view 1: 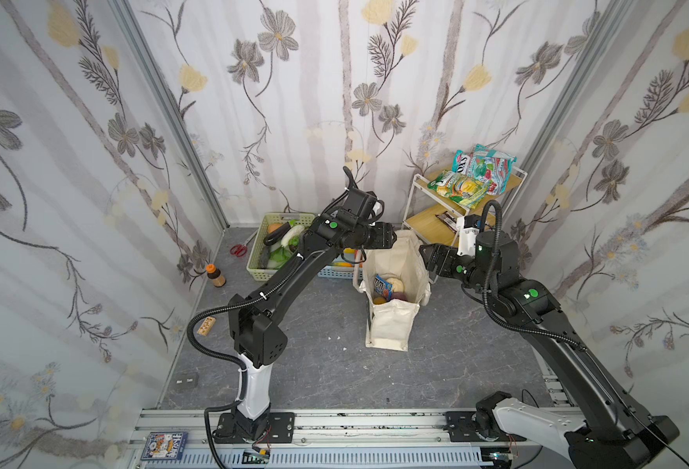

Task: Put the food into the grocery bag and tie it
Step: 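Lower the apple into the tote bag and open the left gripper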

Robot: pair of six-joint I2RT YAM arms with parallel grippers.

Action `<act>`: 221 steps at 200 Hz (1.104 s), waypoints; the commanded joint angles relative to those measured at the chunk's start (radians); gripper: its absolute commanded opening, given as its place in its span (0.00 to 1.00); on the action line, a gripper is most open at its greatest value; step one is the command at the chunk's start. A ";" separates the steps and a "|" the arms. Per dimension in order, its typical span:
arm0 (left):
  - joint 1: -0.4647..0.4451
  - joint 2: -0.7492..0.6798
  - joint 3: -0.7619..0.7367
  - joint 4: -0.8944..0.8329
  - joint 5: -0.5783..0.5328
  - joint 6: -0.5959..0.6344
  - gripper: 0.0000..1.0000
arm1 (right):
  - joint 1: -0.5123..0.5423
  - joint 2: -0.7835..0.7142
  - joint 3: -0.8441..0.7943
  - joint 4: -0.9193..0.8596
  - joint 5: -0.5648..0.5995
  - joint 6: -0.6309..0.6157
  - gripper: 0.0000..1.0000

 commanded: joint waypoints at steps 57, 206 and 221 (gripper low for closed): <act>-0.085 -0.005 -0.118 0.059 -0.023 -0.046 0.70 | -0.037 -0.023 -0.008 -0.025 -0.010 -0.024 0.83; -0.118 0.242 -0.099 0.012 -0.102 -0.025 0.71 | -0.057 -0.064 -0.048 -0.029 -0.018 -0.027 0.83; -0.120 0.263 -0.098 0.008 -0.116 -0.017 0.71 | -0.059 -0.064 -0.047 -0.029 -0.019 -0.026 0.83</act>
